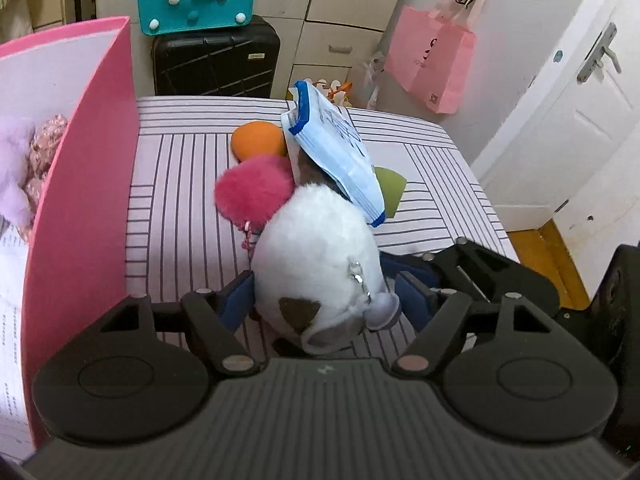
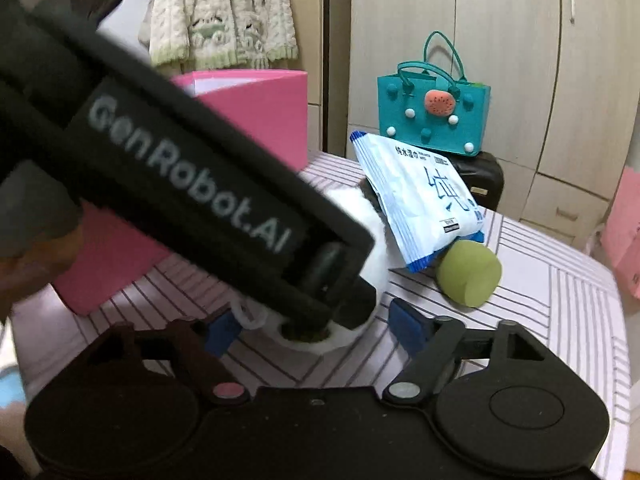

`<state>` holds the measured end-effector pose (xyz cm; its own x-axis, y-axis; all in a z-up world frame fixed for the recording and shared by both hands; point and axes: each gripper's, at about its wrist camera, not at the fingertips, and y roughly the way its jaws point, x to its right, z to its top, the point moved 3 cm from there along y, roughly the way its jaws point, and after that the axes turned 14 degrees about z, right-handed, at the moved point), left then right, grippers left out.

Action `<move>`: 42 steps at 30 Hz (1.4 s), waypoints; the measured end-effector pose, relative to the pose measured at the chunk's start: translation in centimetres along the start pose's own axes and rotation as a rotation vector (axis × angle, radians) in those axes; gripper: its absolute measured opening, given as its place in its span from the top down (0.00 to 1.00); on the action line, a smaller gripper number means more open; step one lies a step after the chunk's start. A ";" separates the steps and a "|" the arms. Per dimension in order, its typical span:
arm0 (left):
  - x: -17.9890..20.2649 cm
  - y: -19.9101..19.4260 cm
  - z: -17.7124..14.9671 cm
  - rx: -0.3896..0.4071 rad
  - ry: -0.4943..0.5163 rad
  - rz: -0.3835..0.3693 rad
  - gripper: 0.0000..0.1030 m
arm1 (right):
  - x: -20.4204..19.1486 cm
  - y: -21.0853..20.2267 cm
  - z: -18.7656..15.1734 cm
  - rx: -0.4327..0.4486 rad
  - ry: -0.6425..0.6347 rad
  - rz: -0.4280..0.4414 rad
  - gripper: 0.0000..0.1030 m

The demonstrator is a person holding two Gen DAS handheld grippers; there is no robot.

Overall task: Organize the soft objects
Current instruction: 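Close the left gripper on the white plush's body, then lift the white plush with the left gripper and carry it toward the pink box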

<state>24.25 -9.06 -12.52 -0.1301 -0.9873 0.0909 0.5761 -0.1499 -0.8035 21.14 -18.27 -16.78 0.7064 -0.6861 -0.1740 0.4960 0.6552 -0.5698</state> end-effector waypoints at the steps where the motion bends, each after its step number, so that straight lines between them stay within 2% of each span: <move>1: 0.0 0.0 -0.1 -0.001 -0.004 -0.005 0.31 | 0.0 -0.1 0.0 0.006 0.012 0.013 0.27; 7: -0.2 -0.1 -0.5 0.014 -0.017 -0.010 0.34 | -0.6 -0.4 0.1 0.012 0.014 -0.005 0.30; 13: 0.0 -0.8 -1.3 0.010 -0.006 -0.001 0.34 | -0.9 -1.1 -0.2 0.019 0.049 0.007 0.30; 22: -0.1 -2.4 -3.1 -0.008 0.003 -0.031 0.34 | -1.9 -2.6 -1.0 0.036 0.104 0.026 0.32; 33: -0.2 -4.6 -5.3 0.018 0.018 -0.042 0.35 | -3.8 -3.7 -0.8 0.037 0.090 0.018 0.35; 42: -0.1 -7.7 -6.6 0.026 0.088 -0.067 0.35 | -6.2 -6.1 -0.2 0.014 0.072 0.025 0.35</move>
<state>14.52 -7.44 -10.22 -0.2384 -0.9669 0.0911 0.5845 -0.2178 -0.7816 13.62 -18.03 -12.33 0.6809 -0.6900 -0.2455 0.4860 0.6765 -0.5534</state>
